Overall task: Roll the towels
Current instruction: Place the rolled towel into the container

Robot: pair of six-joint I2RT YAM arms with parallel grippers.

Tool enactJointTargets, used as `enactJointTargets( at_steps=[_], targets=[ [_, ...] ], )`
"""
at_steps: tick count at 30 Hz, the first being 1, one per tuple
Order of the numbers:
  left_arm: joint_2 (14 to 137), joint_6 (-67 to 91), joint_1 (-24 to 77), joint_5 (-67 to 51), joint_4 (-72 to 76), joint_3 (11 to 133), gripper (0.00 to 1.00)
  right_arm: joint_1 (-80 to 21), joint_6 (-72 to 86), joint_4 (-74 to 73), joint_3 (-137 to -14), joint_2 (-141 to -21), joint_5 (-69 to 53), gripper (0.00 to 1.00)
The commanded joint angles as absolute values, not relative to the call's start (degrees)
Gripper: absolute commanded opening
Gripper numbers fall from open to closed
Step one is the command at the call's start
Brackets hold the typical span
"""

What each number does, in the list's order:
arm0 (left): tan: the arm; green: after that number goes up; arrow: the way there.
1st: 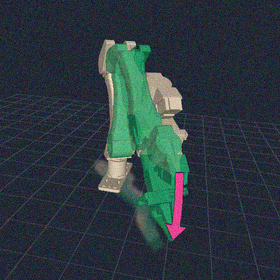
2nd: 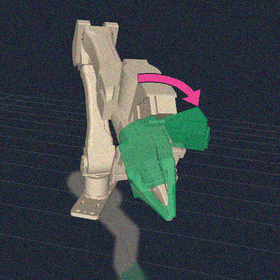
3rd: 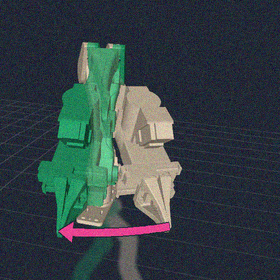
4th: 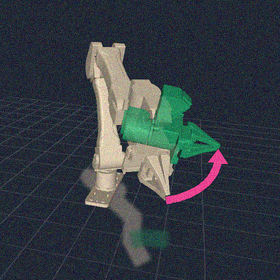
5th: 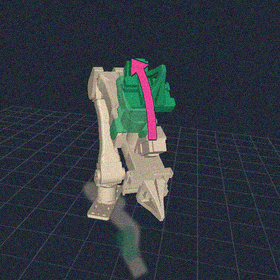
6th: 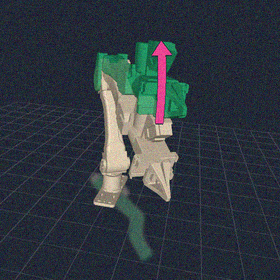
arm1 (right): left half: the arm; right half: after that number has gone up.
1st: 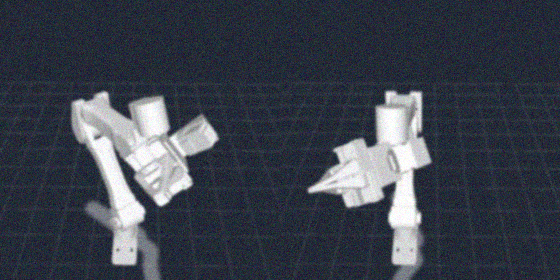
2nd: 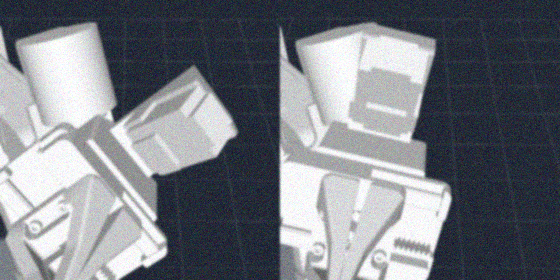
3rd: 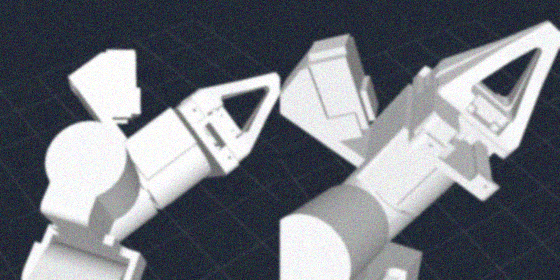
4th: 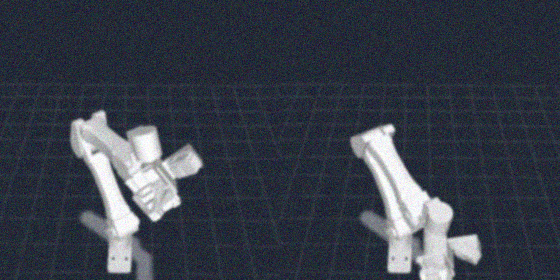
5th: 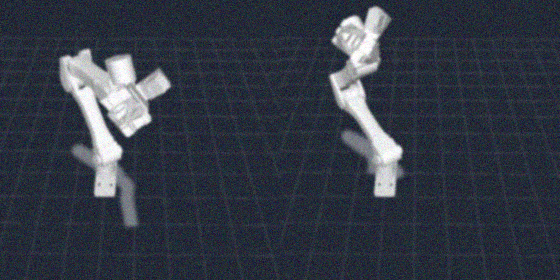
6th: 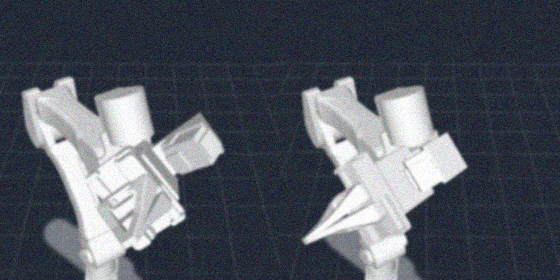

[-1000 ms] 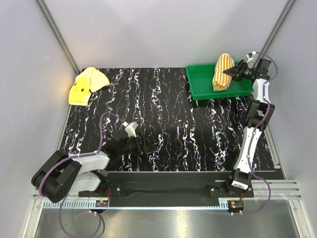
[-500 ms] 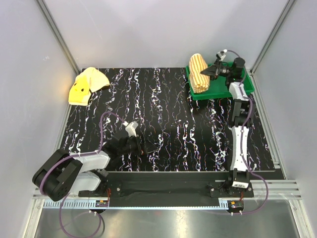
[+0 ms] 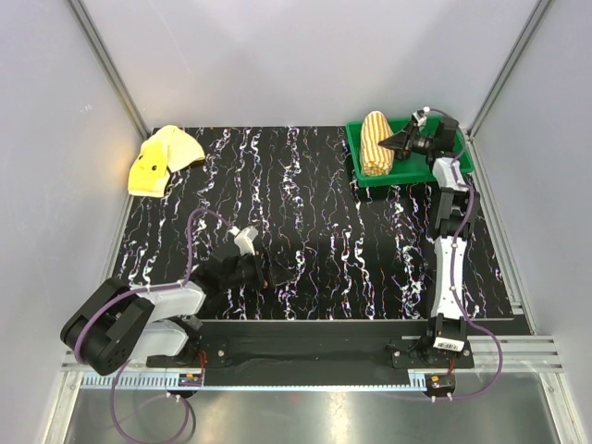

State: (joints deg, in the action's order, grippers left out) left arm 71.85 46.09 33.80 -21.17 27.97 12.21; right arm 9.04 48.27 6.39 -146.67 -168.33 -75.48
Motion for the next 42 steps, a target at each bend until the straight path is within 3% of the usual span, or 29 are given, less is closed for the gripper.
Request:
enactJointTargets(
  at_steps=[1,3,10,11,14,21,42],
  targets=[
    [73.7,44.1,33.9,-18.0,22.7,11.1,0.85,10.9,40.5,-3.6,-150.3,-166.7,-71.7,0.53],
    [73.8,44.1,33.9,-18.0,22.8,11.2,0.85,10.9,35.7,-10.3,-150.9,-166.6,-69.9,0.54],
    [74.1,44.1,33.9,-18.0,22.8,11.3,0.85,9.1,22.6,-28.6,-155.1,-165.7,-63.3,0.78],
    [74.1,44.1,33.9,-18.0,22.9,11.3,0.85,8.4,21.1,-30.3,-155.3,-165.2,-61.6,0.88],
    [74.1,44.1,33.9,-18.1,22.8,11.3,0.85,7.2,15.6,-36.2,-155.3,-163.6,-56.4,1.00],
    [74.0,44.0,33.9,-18.1,22.8,11.3,0.85,8.9,12.8,-35.8,-149.8,-158.9,-50.3,1.00],
    [74.1,43.9,33.9,-18.1,23.0,11.2,0.85,12.9,26.0,-17.4,-137.4,-147.6,-58.8,1.00]
  ],
)
